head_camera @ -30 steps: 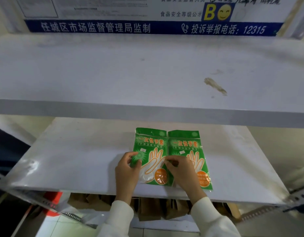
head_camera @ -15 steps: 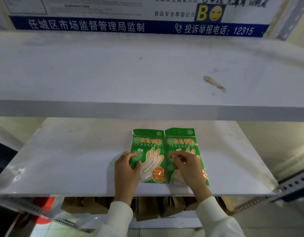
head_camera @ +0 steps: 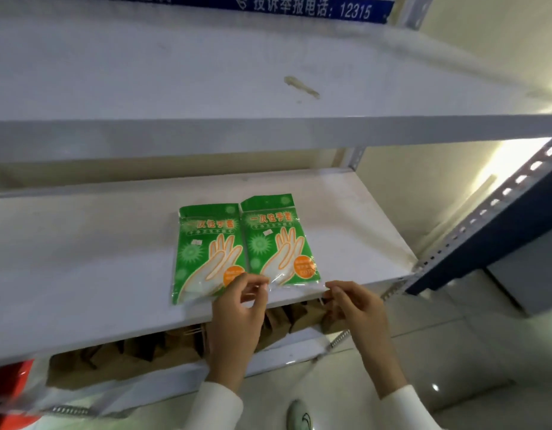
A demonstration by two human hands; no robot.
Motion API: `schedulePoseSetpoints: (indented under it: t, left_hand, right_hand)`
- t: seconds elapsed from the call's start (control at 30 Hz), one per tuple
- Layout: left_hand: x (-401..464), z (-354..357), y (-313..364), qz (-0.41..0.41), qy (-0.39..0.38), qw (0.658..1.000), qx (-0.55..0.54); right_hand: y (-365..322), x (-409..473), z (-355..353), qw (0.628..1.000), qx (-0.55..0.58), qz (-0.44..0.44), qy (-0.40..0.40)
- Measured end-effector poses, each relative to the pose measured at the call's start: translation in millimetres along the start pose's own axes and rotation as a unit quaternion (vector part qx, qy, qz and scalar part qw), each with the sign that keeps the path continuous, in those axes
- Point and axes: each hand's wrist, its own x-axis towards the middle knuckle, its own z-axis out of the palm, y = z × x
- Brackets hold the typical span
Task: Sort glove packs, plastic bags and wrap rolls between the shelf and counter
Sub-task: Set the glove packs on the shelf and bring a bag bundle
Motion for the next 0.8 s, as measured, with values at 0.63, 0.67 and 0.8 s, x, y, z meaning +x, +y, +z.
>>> schedulePoseSetpoints:
  t: [0.63, 0.67, 0.8]
  left_hand:
    - [-78, 289, 100, -0.084, -0.301, 0.946, -0.085]
    - [-82, 307, 106, -0.085, -0.315, 0.941, -0.088]
    - [-93, 372, 130, -0.068, -0.363, 0.925, -0.09]
  right_hand:
    - [44, -1, -290, 0.984, 0.049, 0.045, 0.166]
    - [46, 2, -306, 0.982, 0.053, 0.044, 0.175]
    - [57, 6, -364, 0.976, 0.068, 0.048, 0.2]
